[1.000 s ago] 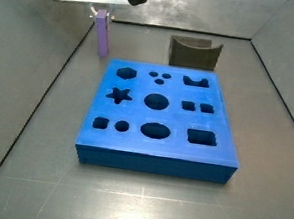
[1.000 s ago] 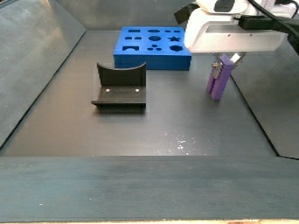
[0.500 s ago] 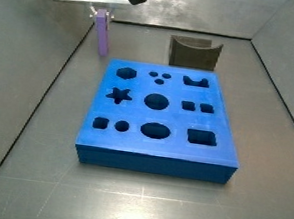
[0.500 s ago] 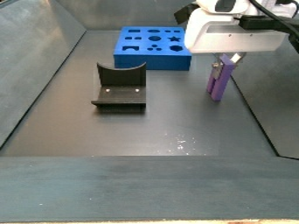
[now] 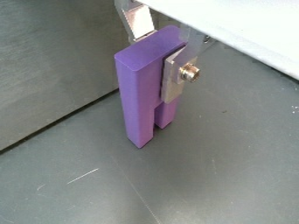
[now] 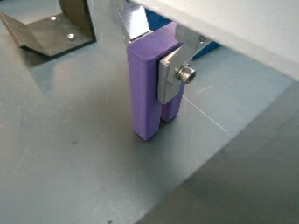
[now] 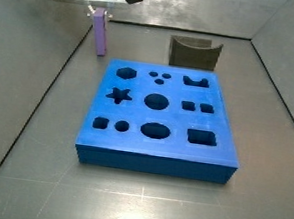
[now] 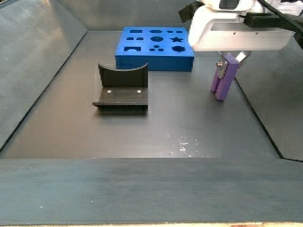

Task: Pick up the double-square object. Move up. Rotate the double-square object. Move to above the board. Insert the double-square object.
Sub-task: Move up, then rotate the double-square object.

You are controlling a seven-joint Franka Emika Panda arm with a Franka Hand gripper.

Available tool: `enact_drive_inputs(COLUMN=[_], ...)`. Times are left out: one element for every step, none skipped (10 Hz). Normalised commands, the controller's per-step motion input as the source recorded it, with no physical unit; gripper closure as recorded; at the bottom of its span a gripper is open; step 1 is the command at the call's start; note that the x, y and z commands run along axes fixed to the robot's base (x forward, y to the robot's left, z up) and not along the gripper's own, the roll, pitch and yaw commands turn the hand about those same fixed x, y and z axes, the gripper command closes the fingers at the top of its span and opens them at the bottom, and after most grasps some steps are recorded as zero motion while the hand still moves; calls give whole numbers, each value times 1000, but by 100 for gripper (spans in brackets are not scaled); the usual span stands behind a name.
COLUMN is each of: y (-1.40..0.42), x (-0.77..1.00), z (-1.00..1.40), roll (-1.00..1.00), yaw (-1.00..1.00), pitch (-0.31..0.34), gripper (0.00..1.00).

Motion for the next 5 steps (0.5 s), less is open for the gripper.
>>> enact_drive_inputs(y=[29,-51,-61,-64,-59], x=[46,399,396,355,324], z=[174,1000,1000,1000,1000], roll=[3,0,-13,-26,-30], yaw=[8,0,-6,7,15], pitch=[-20,0,49,120,129], gripper=[100,100,100,100,100])
